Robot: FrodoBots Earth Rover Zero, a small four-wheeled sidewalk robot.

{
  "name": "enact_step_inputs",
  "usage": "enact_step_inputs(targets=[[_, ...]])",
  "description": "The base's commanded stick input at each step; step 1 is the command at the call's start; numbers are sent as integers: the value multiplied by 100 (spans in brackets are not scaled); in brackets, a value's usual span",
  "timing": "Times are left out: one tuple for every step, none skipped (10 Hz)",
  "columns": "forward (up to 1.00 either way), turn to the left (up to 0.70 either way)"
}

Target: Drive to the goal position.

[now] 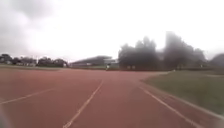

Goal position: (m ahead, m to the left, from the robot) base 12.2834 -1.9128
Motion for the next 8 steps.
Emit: enact_step_inputs(targets=[[70, 0], [70, 0], [70, 0], [70, 0], [70, 0], [70, 0], [70, 0], [70, 0]])
